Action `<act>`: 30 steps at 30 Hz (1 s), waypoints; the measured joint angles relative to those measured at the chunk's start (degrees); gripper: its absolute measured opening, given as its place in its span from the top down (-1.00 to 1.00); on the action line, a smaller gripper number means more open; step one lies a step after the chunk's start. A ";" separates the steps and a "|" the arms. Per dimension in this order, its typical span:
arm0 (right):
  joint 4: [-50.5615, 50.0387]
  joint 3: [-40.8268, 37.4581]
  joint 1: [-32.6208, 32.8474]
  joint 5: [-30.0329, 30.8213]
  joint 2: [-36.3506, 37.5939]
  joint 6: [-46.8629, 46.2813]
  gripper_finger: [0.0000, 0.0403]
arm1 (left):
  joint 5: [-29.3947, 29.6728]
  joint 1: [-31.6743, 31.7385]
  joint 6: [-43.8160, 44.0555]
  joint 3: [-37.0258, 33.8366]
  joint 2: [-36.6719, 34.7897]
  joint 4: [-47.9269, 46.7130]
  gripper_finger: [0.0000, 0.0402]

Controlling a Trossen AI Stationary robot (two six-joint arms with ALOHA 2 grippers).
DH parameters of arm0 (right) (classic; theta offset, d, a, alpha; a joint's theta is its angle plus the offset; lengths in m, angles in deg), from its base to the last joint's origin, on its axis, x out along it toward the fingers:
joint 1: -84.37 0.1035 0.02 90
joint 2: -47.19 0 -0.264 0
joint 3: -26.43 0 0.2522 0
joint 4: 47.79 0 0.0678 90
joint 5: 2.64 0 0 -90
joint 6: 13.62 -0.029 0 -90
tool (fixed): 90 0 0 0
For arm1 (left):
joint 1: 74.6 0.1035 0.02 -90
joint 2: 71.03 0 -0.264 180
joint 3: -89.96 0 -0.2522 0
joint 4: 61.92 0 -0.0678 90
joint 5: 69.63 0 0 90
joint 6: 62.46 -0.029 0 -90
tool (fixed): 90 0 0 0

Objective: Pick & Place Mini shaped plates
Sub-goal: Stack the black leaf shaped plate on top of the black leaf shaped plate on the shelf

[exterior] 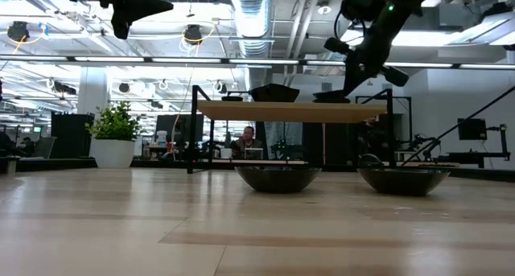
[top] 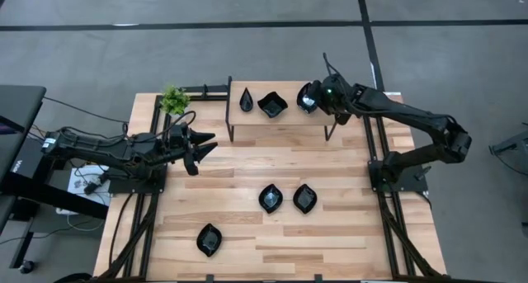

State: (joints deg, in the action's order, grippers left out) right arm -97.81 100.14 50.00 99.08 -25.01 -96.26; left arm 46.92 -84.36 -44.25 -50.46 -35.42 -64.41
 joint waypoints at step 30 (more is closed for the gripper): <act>-1.41 -0.01 -1.38 -2.40 -0.23 0.48 0.97 | 0.00 0.00 0.00 0.00 0.00 0.37 0.08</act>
State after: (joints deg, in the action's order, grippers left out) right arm -99.22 100.13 48.62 96.69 -25.24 -95.79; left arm 46.92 -84.36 -44.25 -50.46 -35.42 -64.04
